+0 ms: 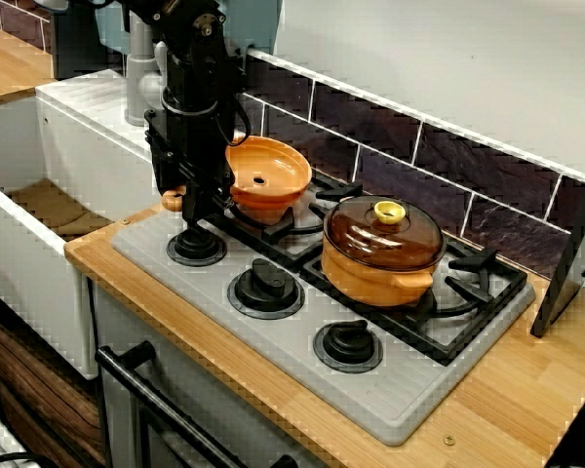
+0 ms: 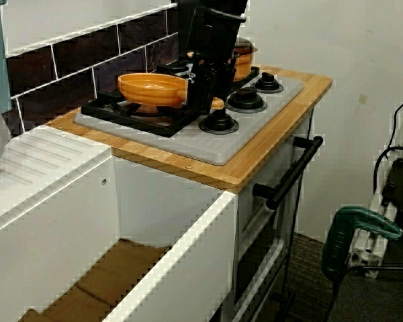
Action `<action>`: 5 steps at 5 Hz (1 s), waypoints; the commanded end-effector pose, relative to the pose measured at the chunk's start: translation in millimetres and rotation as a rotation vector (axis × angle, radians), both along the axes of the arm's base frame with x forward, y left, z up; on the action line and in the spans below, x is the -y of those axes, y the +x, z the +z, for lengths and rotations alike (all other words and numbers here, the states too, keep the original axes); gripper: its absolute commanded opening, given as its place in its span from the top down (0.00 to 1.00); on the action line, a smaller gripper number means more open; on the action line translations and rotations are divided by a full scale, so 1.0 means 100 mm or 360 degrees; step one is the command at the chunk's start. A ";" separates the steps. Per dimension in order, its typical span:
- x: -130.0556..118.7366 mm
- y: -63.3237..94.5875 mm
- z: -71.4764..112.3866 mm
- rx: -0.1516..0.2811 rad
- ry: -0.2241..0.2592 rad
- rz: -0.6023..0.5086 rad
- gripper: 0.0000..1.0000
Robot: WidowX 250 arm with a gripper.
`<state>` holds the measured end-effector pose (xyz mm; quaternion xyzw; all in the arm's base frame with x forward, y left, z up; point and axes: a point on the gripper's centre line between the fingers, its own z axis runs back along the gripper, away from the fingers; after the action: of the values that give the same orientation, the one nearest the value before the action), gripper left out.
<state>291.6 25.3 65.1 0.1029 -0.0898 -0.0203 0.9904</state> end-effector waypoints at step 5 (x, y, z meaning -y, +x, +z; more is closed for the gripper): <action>0.04 0.04 0.19 0.0059 -0.0142 -0.0076 1.00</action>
<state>291.9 19.5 67.5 0.0531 -0.0789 -0.0371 0.9948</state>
